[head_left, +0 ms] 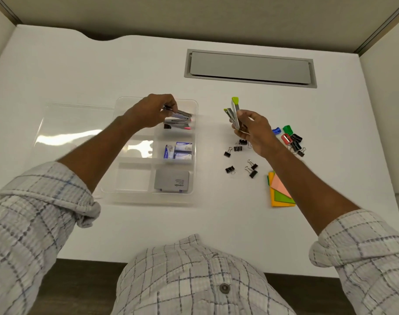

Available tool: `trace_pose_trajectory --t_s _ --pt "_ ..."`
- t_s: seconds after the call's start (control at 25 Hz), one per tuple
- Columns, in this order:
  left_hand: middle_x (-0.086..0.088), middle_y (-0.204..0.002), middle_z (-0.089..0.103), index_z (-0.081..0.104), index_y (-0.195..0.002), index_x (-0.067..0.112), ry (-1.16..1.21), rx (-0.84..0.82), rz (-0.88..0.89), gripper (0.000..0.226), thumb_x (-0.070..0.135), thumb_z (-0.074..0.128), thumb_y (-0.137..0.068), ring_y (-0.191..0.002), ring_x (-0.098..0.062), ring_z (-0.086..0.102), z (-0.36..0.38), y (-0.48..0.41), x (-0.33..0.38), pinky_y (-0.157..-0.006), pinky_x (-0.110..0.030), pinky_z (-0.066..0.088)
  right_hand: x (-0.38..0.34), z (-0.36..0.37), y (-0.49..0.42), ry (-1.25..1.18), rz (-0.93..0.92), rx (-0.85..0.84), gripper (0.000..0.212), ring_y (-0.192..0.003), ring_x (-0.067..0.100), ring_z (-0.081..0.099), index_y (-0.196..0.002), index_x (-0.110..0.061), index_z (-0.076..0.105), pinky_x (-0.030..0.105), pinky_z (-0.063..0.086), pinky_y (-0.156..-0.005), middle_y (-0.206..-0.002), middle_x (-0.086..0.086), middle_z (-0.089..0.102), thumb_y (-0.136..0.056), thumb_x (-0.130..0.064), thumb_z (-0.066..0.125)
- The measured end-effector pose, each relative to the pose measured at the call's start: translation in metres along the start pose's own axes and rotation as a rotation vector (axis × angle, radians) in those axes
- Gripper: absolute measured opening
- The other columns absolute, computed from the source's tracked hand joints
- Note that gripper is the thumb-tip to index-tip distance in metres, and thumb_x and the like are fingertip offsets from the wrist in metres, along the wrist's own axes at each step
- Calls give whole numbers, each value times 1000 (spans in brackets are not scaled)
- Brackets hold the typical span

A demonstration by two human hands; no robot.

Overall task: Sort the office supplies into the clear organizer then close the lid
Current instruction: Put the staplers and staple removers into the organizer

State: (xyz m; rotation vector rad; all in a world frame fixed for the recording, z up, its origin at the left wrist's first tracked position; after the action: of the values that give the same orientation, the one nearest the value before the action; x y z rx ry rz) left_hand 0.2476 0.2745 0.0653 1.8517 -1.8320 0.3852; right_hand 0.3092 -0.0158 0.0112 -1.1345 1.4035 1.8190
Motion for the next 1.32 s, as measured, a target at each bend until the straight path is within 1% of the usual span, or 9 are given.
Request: trace_pose_trajectory --t_s 0.16,0.32,0.44,0.52,0.68,0.84,0.96,1.12,1.32 --pt "-6 -108 71 65 -103 18 -98 -49 -32 18 7 65 -89 -99 -29 64 10 -4 -6 -81 -34 46 0 8 5 80 -6 7 35 -92 21 68 -123 -9 62 25 57 -73 -108 15 72 -96 -30 66" --pt "0 -108 71 67 -105 28 -250 -16 -51 25 11 64 -86 -94 -27 65 19 -12 -1 -74 -34 46 -2 26 9 139 -20 -60 39 -88 19 67 -127 -10 59 30 58 -79 -101 11 72 -93 -26 71" --pt "-8 -110 67 70 -112 28 -347 30 -19 32 14 70 -83 -98 -30 64 20 -13 1 -80 -37 49 -11 45 13 261 -91 -135 40 -94 18 67 -129 -13 57 32 60 -83 -111 14 73 -93 -23 71" --pt "-10 -111 66 69 -116 26 -329 57 6 34 15 73 -83 -104 -30 63 16 -13 2 -85 -40 50 -18 59 15 366 -149 -151 40 -97 16 67 -128 -14 59 32 58 -84 -114 11 72 -91 -23 72" --pt "-4 -113 70 67 -117 19 -154 91 -10 29 12 69 -88 -99 -24 65 6 -8 -6 -82 -37 51 -40 107 19 745 -424 -178 39 -102 14 64 -128 -12 61 27 53 -91 -120 4 69 -91 -16 71" --pt "-9 -110 73 69 -115 9 -60 211 -8 28 -2 56 -94 -99 -24 67 -18 -4 -15 -88 -33 52 -47 158 17 1219 -649 -171 35 -105 25 61 -130 -19 59 41 50 -91 -120 4 69 -95 -19 64" --pt "-11 -109 72 69 -115 6 2 220 17 31 -7 52 -92 -96 -24 69 -28 1 -18 -89 -34 54 -45 185 8 1423 -726 -116 35 -100 28 63 -125 -23 60 40 46 -86 -112 2 71 -90 -19 67" --pt "-12 -113 71 67 -121 4 68 159 40 35 -8 51 -92 -98 -24 68 -24 6 -21 -93 -36 54 -38 193 -4 1458 -662 -58 32 -93 25 64 -116 -24 63 38 48 -84 -104 -2 71 -86 -14 64" --pt "-7 -129 64 60 -132 12 -50 48 91 37 9 60 -95 -116 -23 60 -4 6 -19 -101 -33 45 -30 188 -7 1465 -630 -43 22 -97 23 65 -111 -27 69 38 39 -86 -103 -3 73 -89 -28 68"
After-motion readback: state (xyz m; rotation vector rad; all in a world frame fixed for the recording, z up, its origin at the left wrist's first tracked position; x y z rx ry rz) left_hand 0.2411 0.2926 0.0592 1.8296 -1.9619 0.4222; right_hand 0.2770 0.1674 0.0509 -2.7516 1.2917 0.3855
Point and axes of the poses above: each hand's wrist, its own y-axis away from the middle knuckle, its own z-axis out of the palm, x = y × z, the point moved 9 cm from there along -y, towards the middle knuckle
